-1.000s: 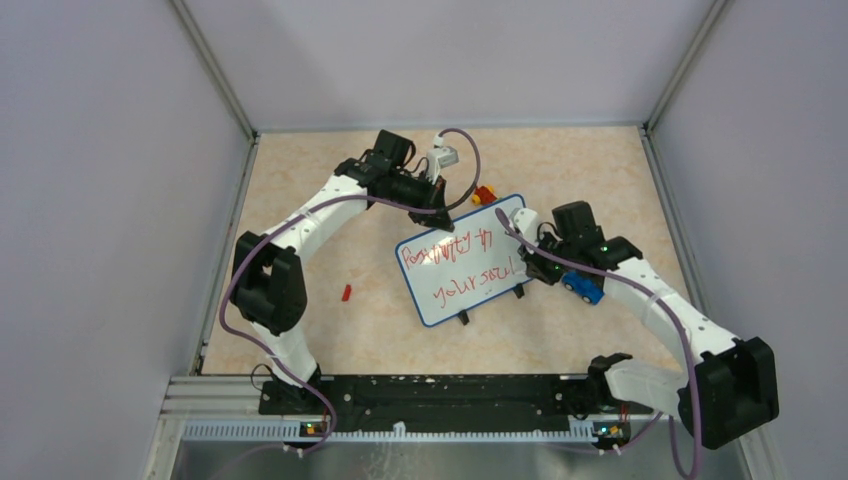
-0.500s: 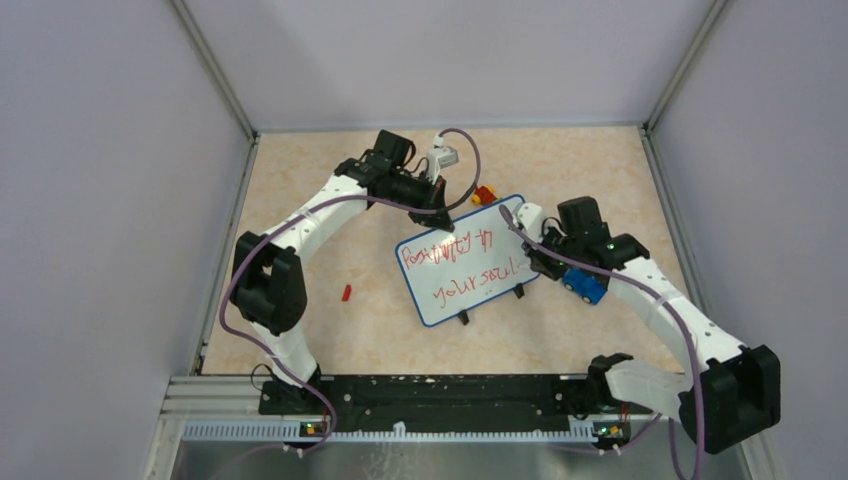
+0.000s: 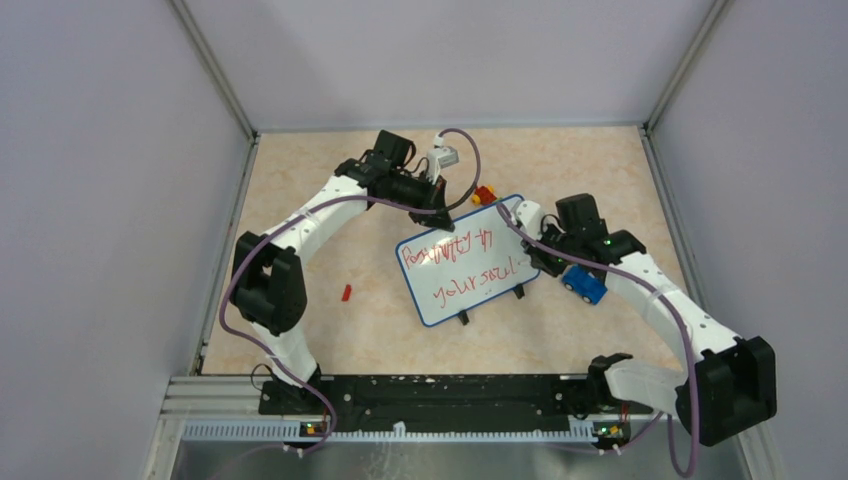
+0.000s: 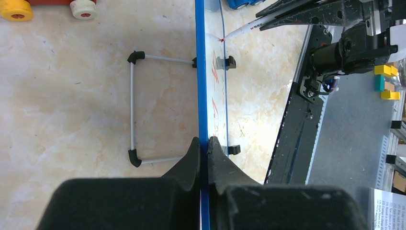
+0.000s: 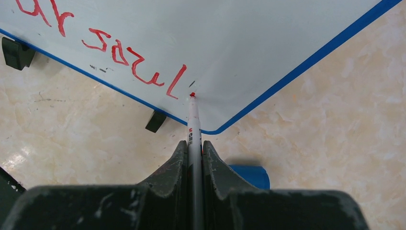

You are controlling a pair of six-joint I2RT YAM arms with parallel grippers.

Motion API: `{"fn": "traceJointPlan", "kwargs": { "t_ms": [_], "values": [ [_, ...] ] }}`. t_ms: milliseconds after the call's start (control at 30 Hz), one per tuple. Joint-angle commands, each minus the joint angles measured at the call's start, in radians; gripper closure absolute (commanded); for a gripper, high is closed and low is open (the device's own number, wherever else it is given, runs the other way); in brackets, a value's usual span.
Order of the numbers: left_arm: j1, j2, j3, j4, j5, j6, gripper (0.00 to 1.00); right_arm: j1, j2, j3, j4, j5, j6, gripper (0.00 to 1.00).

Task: Write a sentence on the whiteboard
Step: Write a sentence on the whiteboard, then pick up the pen cap from the center of the board.

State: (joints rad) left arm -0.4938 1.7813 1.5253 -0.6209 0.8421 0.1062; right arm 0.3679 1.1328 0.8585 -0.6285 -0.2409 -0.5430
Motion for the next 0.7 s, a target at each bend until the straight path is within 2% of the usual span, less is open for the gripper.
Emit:
{"fn": "traceJointPlan", "kwargs": {
  "t_ms": [0,200,333,533,667],
  "values": [
    [-0.031,-0.006,-0.039,-0.019,-0.021,0.056,1.00,-0.013,0.011,0.005,0.052,-0.002,-0.009,1.00],
    [-0.032,-0.013,-0.029,-0.019,-0.027,0.051,0.98,-0.013,-0.033,0.075,-0.016,-0.051,0.007,1.00],
    [-0.032,-0.021,0.009,-0.027,-0.039,0.044,0.67,-0.013,-0.066,0.159,-0.095,-0.129,0.010,1.00],
    [-0.026,-0.037,0.171,-0.084,-0.071,0.041,0.29,-0.013,-0.090,0.284,-0.192,-0.289,0.052,1.00],
    [0.012,-0.066,0.301,-0.141,-0.111,0.022,0.16,-0.013,-0.096,0.328,-0.173,-0.355,0.114,1.00]
  ]
}}
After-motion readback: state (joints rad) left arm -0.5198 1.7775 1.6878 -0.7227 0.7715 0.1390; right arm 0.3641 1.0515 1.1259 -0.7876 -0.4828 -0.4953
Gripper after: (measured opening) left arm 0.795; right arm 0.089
